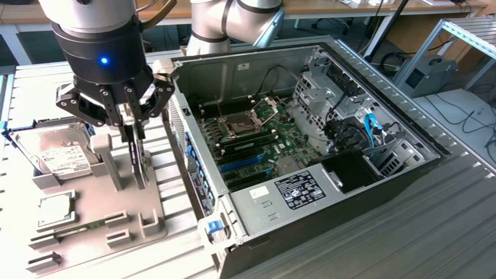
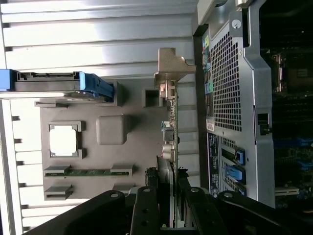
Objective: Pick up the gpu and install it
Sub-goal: 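Pick up the gpu and move the gpu toward the slot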
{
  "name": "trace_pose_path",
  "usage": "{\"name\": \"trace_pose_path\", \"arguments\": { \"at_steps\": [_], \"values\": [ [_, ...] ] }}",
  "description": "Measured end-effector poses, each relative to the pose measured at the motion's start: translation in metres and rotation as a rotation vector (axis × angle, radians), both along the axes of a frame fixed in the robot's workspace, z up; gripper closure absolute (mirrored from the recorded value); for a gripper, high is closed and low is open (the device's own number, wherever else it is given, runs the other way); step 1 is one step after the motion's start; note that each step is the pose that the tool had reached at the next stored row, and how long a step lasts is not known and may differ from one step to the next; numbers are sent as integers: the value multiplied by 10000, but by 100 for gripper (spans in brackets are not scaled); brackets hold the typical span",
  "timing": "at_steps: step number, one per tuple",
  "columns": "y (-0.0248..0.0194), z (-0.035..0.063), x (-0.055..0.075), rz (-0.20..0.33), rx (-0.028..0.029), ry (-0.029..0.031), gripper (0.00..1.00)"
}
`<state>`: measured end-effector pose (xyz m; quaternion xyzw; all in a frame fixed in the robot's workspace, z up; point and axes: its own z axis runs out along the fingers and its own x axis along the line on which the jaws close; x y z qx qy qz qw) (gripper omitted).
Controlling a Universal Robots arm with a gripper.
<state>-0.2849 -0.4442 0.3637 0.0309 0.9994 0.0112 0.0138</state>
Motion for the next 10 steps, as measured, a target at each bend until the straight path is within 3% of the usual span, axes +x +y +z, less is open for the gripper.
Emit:
{"name": "trace_pose_path", "arguments": {
  "at_steps": [10],
  "values": [
    [0,95,46,-1,5,4,74]
  ]
}}
